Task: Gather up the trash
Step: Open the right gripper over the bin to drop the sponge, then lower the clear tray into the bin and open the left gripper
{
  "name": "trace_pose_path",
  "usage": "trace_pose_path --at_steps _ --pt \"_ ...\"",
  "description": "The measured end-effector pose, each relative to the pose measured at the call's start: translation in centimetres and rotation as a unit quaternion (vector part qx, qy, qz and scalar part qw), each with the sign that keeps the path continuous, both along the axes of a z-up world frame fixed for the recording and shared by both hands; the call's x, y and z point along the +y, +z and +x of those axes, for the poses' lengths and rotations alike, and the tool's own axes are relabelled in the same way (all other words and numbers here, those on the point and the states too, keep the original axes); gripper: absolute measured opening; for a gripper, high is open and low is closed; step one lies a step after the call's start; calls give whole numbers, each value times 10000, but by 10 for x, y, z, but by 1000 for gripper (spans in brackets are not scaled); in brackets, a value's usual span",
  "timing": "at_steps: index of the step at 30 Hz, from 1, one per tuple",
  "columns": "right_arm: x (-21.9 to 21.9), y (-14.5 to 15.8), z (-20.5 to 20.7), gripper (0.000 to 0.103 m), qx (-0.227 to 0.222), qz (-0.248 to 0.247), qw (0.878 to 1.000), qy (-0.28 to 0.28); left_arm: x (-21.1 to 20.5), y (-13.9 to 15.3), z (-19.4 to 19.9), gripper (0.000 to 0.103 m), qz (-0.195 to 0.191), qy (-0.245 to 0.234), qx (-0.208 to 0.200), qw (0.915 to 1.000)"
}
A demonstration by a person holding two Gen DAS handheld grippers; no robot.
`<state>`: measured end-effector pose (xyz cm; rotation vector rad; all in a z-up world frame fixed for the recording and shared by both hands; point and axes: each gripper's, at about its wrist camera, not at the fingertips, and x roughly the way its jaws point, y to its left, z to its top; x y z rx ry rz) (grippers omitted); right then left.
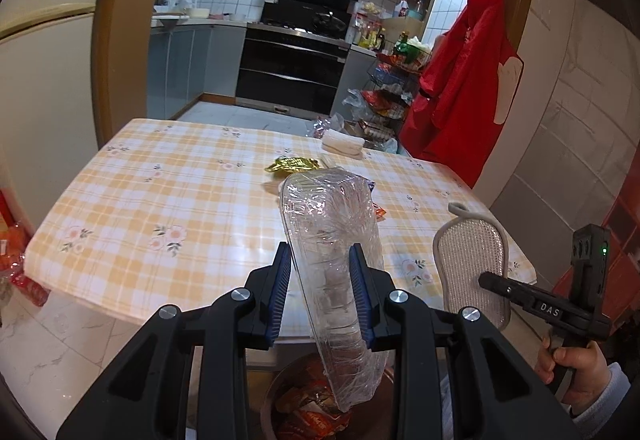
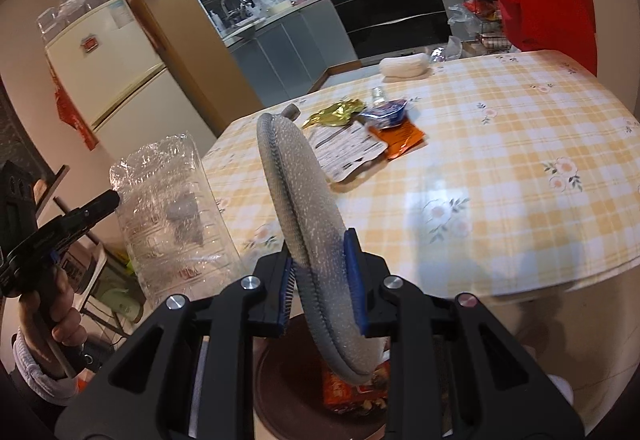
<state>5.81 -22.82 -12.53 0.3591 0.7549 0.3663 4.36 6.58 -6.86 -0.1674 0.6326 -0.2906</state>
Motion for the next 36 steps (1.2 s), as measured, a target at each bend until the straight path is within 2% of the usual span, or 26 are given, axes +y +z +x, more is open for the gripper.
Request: trace_pose_path --at_steps 14,16,18,21,23,31,36 --pt "22 6 -26 27 90 90 9993 344 21 12 -38 28 -50 193 -236 9995" --pt "24 5 -26 27 133 110 9991 390 22 13 -38 21 -104 182 -214 9996" --pt "26 2 -25 28 193 144 9987 453 22 11 -36 6 -224 83 -113 9997" --pt "28 -2 -25 38 306 236 9977 559 17 3 -32 6 -169 52 33 9998" --pt "28 -1 -26 53 230 190 9981 545 12 -1 -30 6 -287 -98 137 9994" --pt "17 8 -27 55 27 205 9990 386 -17 -2 -28 5 -289 -447 179 9984" --pt "0 23 -31 65 -274 -43 9996 92 -26 -7 -26 5 -255 -606 292 9974"
